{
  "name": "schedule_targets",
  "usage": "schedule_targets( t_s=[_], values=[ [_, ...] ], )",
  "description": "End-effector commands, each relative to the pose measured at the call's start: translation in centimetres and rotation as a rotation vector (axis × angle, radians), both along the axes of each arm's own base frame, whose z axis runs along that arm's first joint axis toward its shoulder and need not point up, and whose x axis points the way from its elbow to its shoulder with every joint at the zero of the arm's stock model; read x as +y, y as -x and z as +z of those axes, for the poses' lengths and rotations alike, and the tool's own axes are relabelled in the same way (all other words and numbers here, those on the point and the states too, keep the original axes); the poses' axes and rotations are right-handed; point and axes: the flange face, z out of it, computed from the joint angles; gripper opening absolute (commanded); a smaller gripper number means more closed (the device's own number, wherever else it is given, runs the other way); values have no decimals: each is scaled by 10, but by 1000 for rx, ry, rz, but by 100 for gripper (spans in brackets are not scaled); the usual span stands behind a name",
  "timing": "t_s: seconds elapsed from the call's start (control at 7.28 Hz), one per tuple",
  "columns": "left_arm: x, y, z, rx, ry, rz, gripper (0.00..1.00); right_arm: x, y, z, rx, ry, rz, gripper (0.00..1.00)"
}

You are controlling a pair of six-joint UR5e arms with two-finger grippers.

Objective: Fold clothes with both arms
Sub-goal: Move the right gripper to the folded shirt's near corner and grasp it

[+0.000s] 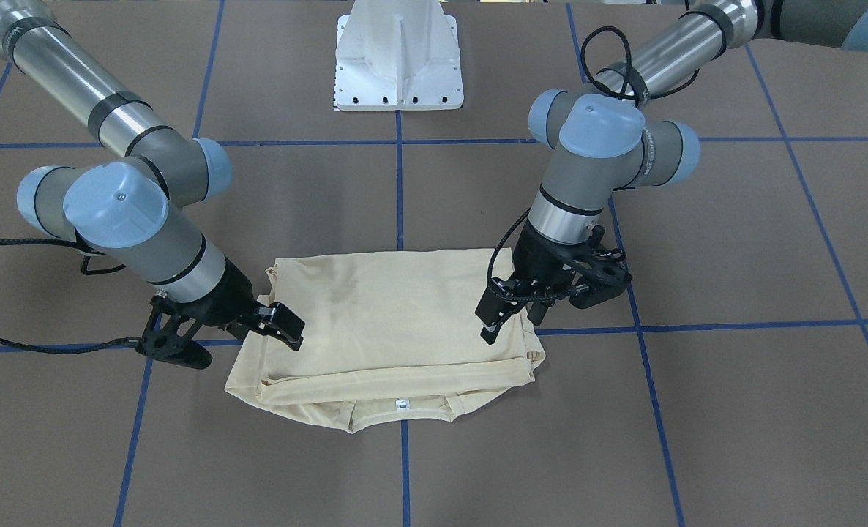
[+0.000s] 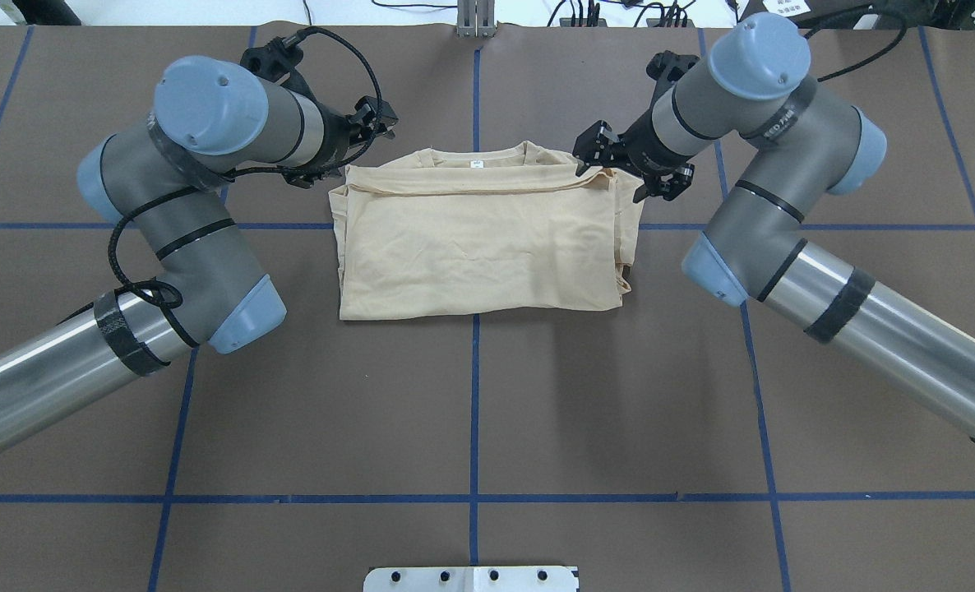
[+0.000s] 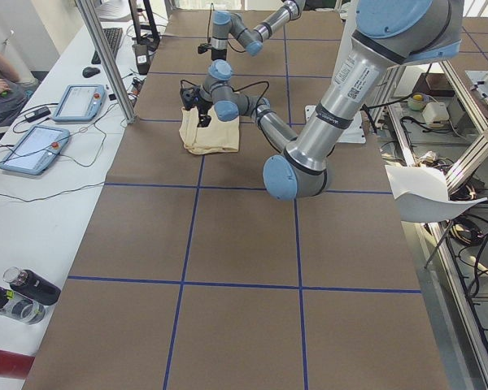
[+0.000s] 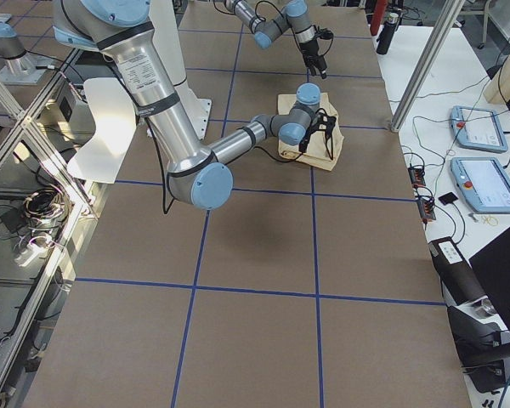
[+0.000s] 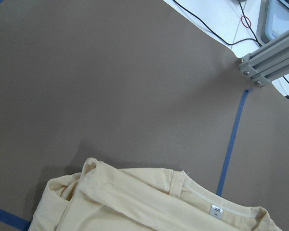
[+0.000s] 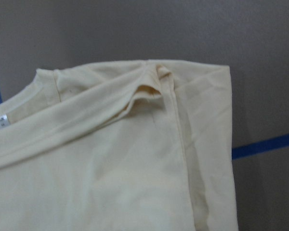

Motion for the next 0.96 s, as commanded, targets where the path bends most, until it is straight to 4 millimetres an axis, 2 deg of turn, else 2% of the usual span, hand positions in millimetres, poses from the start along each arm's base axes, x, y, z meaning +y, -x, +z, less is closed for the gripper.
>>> schedule_targets(
  t_s=[0.0,0.41,0.55,0.69,0.82],
  values=[
    [6,7,-3,8,-6,1,99,45,42,17,32,33,-13,100],
    [8,7,-5,11,-9,3,99,48,46,22,45,47,-21,99],
    [8,7,-5,11,-9,3,99,48,47,21,45,47,-23,91],
    [8,7,-5,11,-9,1,99,48,46,22,44,48,-23,72],
    [8,7,-5,11,-9,1,99,49,43,23,44,48,-22,68]
  ],
)
